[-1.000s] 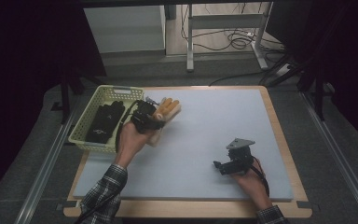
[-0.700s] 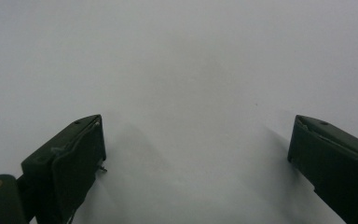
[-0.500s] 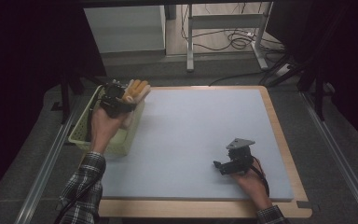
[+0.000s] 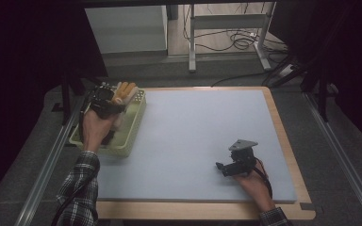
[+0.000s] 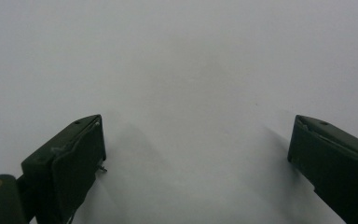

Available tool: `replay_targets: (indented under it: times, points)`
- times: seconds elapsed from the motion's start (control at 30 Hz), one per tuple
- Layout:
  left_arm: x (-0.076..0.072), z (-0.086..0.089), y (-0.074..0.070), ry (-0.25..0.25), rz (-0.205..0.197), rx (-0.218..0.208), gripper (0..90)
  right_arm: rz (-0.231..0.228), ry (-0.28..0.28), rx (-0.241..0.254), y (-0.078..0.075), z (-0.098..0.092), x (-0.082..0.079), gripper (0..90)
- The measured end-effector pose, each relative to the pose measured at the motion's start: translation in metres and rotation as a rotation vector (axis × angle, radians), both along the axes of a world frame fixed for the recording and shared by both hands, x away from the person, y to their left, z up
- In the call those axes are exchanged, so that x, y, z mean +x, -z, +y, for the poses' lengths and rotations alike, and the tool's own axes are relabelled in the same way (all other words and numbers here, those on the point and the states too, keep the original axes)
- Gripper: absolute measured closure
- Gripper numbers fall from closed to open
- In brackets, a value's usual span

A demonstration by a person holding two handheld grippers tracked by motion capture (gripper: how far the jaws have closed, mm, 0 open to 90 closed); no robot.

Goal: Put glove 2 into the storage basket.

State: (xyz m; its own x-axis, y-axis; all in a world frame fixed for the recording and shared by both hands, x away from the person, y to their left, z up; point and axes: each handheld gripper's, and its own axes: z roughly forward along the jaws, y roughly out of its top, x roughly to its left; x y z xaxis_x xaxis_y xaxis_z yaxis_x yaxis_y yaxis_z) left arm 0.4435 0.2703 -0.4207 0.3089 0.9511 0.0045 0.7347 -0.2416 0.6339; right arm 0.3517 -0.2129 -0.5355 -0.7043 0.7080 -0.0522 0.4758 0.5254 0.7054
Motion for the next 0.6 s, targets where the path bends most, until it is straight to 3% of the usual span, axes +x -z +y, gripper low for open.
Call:
replay_targets:
  times: [0.3,0.47,0.6]
  points:
    - [0.011,0.008,0.022,-0.007,0.02,0.02,58.1,0.0,0.0,0.0,0.0,0.0,0.0,3.7]
    - [0.019,0.007,0.034,-0.001,0.048,0.039,57.6,0.0,0.001,0.001,0.0,0.0,0.0,3.7]
    - [0.03,0.003,0.049,0.003,0.087,0.077,57.2,-0.001,0.0,0.001,0.0,0.0,0.0,3.8]
